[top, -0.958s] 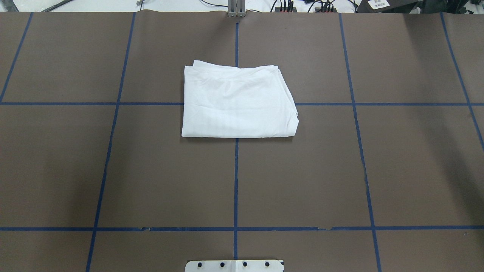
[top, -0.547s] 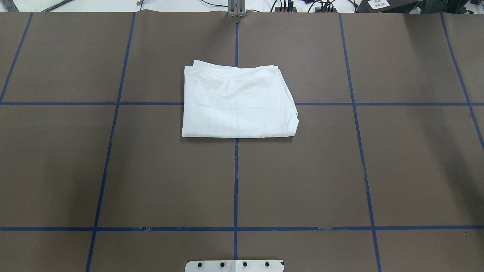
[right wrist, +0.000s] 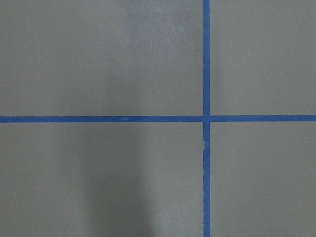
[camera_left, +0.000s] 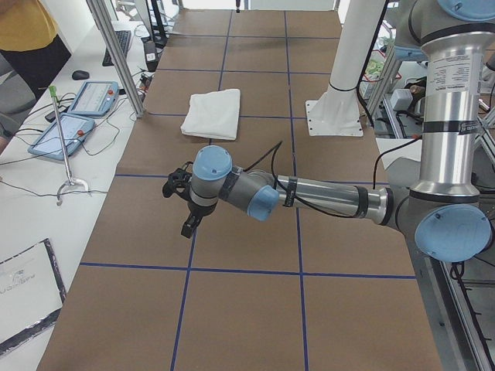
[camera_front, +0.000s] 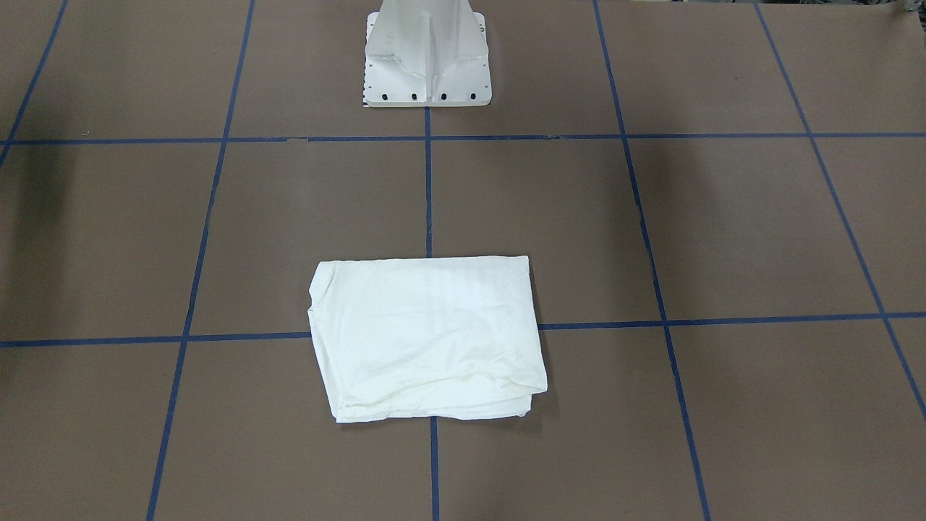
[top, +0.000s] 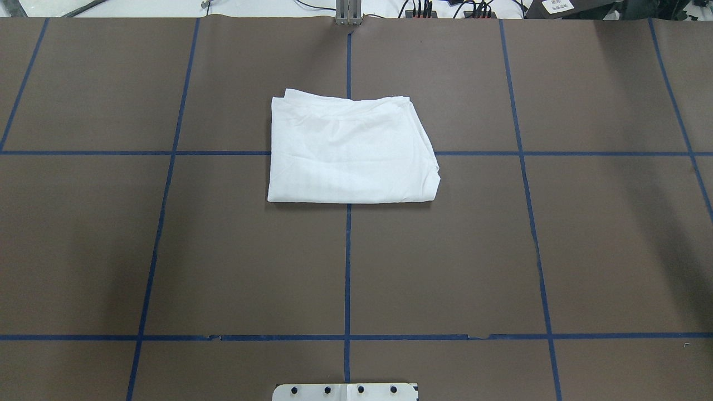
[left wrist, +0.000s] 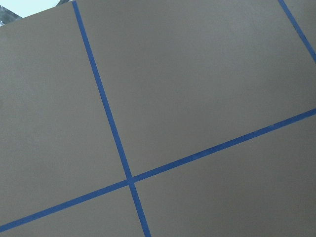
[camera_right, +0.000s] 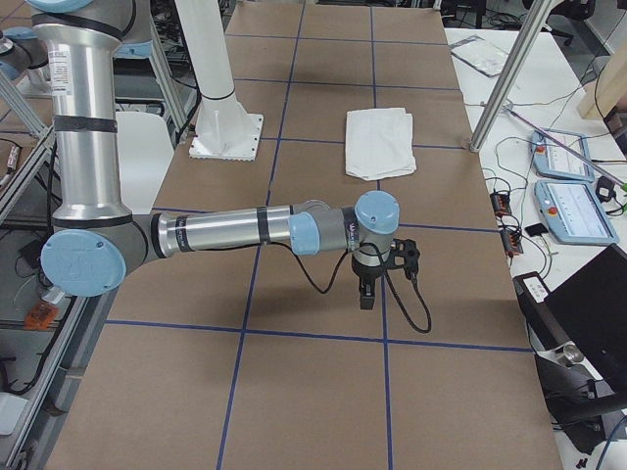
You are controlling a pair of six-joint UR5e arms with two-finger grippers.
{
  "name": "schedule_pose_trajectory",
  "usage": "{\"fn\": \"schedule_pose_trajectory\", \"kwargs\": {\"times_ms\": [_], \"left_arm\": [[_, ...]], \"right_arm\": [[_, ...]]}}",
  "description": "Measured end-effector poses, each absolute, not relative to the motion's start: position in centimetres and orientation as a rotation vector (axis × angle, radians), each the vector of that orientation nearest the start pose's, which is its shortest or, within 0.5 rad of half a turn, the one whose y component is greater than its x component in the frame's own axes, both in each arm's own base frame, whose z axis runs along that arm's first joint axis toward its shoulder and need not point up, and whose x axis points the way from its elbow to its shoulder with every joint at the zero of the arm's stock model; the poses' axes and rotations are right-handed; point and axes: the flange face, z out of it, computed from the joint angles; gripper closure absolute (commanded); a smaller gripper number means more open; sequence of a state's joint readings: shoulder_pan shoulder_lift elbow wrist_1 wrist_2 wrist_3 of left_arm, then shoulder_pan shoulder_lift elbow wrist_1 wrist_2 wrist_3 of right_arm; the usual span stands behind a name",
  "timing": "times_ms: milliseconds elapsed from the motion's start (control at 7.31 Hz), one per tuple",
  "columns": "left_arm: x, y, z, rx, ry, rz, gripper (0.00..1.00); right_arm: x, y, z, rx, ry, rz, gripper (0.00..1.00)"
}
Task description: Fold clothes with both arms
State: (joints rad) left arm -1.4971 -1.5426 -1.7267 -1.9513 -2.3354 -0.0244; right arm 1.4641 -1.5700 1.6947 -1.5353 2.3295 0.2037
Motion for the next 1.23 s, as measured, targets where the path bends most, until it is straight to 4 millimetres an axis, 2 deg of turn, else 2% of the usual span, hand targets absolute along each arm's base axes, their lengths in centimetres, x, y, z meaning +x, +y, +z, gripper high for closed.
{"fn": "schedule_pose_trajectory", "kwargs": {"times_ms": [411,958,1232], "left_arm": [[-2.8,-50.2,52.9,0.502,0.768,0.262,0.0],[-2.8,-49.8,52.4,0.515,0.767,0.266,0.0],[-2.9,-49.4,52.2,0.518,0.766,0.266,0.0]], "right_arm": [[3.0,-49.3,60.3,0.032,-0.773,0.072,0.0],[3.5,-48.2,61.5,0.019,-0.771,0.087,0.0],[3.5,-48.1,61.2,0.028,-0.772,0.081,0.0]]}}
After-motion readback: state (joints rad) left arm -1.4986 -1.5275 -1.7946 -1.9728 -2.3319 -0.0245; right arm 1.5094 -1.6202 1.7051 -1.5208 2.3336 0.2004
